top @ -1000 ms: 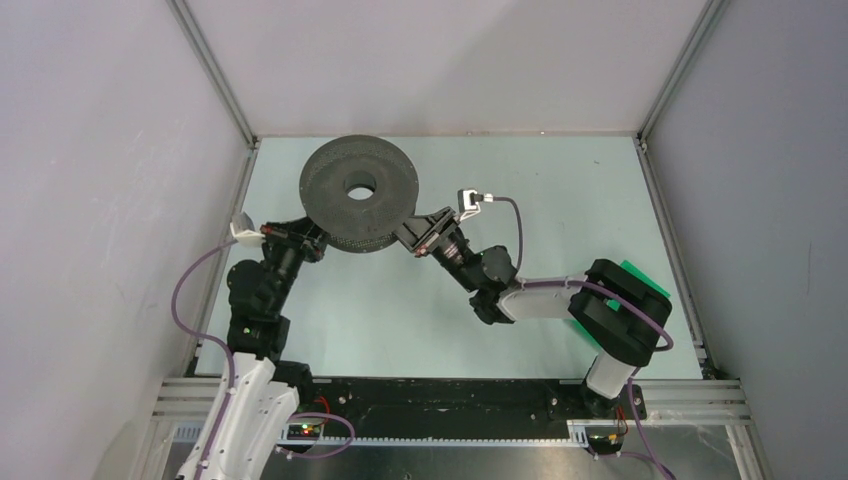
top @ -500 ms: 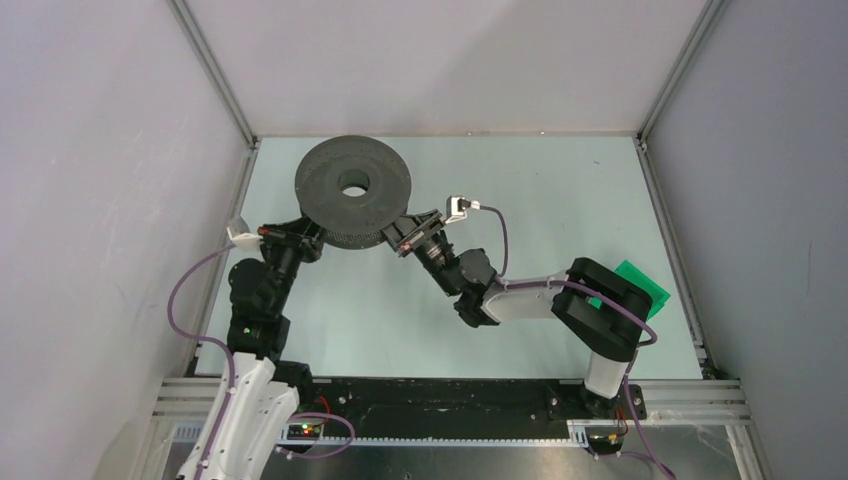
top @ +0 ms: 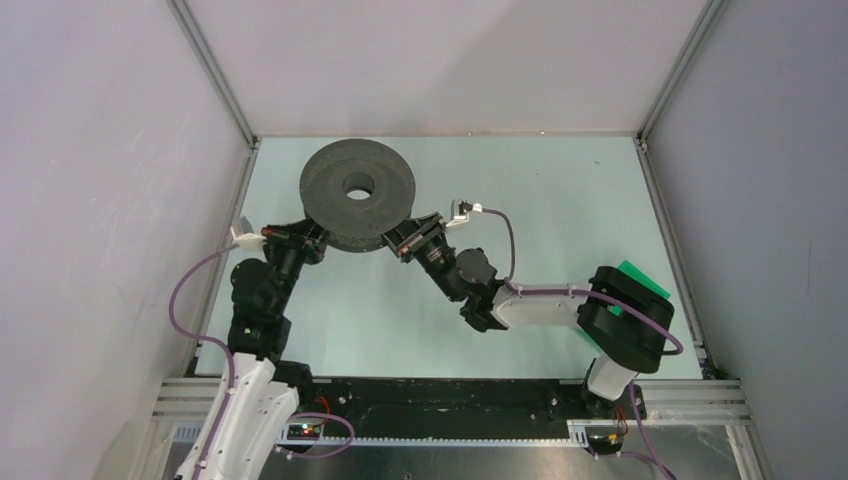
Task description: Wrap the cables
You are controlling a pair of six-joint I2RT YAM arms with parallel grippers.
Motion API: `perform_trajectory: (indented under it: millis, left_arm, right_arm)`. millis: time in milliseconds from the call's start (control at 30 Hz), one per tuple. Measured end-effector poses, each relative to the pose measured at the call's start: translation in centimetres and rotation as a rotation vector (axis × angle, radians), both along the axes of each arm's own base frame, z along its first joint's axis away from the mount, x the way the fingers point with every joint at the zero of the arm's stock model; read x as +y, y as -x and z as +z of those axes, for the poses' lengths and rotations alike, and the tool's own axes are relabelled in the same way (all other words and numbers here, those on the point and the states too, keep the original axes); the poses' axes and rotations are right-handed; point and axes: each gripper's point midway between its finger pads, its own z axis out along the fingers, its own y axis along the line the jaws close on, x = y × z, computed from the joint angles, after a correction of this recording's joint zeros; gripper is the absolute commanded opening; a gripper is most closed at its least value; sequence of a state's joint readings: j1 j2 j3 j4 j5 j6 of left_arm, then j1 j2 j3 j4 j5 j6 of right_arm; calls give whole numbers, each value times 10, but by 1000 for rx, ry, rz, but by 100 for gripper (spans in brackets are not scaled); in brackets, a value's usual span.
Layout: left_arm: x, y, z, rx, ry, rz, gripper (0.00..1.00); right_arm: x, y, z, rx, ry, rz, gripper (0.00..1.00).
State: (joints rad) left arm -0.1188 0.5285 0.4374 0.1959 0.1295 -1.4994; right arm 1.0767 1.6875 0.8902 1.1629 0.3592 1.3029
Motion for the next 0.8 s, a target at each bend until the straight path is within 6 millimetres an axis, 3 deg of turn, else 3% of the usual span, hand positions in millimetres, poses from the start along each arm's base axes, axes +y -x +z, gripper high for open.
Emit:
perform_trajectory:
  millis: [333,533,800]
  left_arm:
    - [-2,2,-9,10,-1,-11,0]
    - [-3,4,-4,-10,1,-15,0]
    - [-5,5,-2,-18,2,-26,0]
  right_arm:
    - [-18,4,-18,36,98,-15,21]
    - [-30,5,-18,30,131,-32,27]
    - [-45,2,-17,20,147,-56,28]
